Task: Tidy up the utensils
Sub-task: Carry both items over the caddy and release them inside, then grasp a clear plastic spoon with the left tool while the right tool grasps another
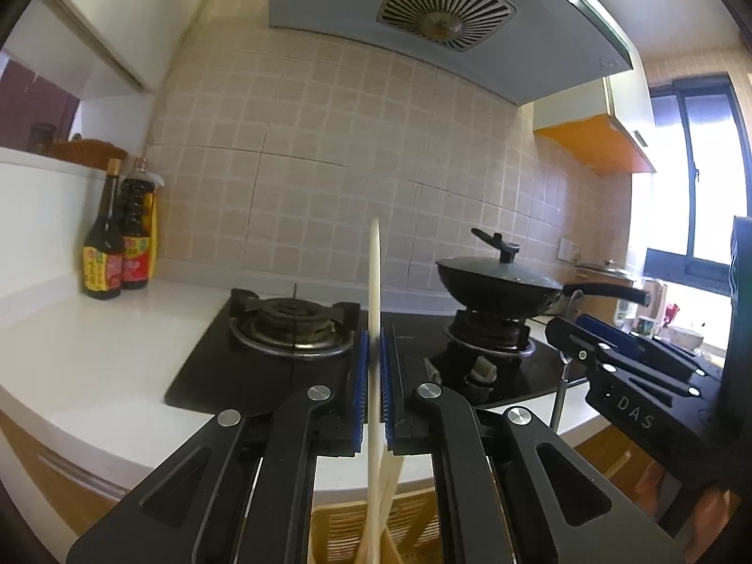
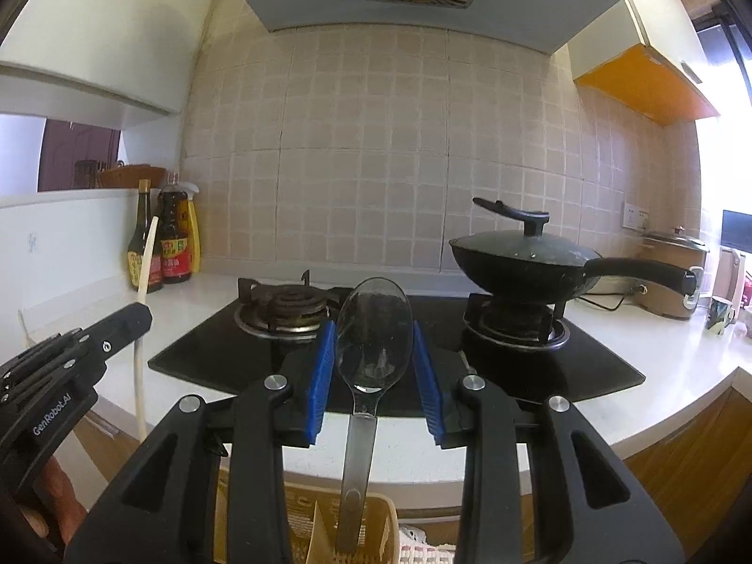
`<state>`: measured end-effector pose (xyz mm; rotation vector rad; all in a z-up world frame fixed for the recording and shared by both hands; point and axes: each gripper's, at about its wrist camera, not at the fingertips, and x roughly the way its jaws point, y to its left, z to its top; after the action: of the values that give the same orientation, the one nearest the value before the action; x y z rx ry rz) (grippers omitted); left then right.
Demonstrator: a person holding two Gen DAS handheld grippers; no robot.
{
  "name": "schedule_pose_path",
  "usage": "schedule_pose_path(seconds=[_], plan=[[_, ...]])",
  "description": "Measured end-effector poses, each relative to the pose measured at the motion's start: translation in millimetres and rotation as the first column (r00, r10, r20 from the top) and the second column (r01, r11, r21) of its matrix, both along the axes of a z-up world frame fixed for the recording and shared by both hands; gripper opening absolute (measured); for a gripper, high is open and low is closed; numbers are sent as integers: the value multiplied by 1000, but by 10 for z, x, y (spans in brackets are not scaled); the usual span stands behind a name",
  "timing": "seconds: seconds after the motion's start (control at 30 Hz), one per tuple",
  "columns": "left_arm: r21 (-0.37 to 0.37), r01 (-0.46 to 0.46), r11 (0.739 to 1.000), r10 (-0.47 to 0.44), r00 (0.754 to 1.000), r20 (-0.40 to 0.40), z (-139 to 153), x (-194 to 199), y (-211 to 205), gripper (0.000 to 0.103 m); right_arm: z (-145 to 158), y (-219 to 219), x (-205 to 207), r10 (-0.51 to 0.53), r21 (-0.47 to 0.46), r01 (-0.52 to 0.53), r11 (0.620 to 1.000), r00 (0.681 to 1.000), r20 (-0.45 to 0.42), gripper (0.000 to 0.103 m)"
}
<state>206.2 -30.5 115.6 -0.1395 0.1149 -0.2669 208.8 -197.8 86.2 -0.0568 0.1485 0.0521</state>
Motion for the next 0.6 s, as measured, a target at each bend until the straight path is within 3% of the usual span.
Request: schedule_pose_path(seconds=[0.1, 0.17, 0.23, 0.3, 0.6], plan=[[-8, 17, 1000, -17, 1000, -22, -25, -10, 44, 6, -39, -22, -26, 18, 7, -18, 1000, 999, -38, 31], [-15, 38, 999, -38, 998, -44, -28, -33, 93, 7, -57, -48, -80, 33, 21, -32, 999, 997, -67, 40], [-19, 44, 999, -46, 997, -56, -25, -80, 125, 22, -60, -77, -149, 46, 38, -43, 998, 996, -82, 49], [-28, 55, 998, -57, 996, -68, -2, -187, 192, 35, -48, -121, -253, 67, 61, -60, 996, 992, -107, 49], [-50, 120, 991, -126, 983, -136, 162, -778, 431, 42, 49, -168, -881, 116, 98, -97, 990, 971, -211, 49]])
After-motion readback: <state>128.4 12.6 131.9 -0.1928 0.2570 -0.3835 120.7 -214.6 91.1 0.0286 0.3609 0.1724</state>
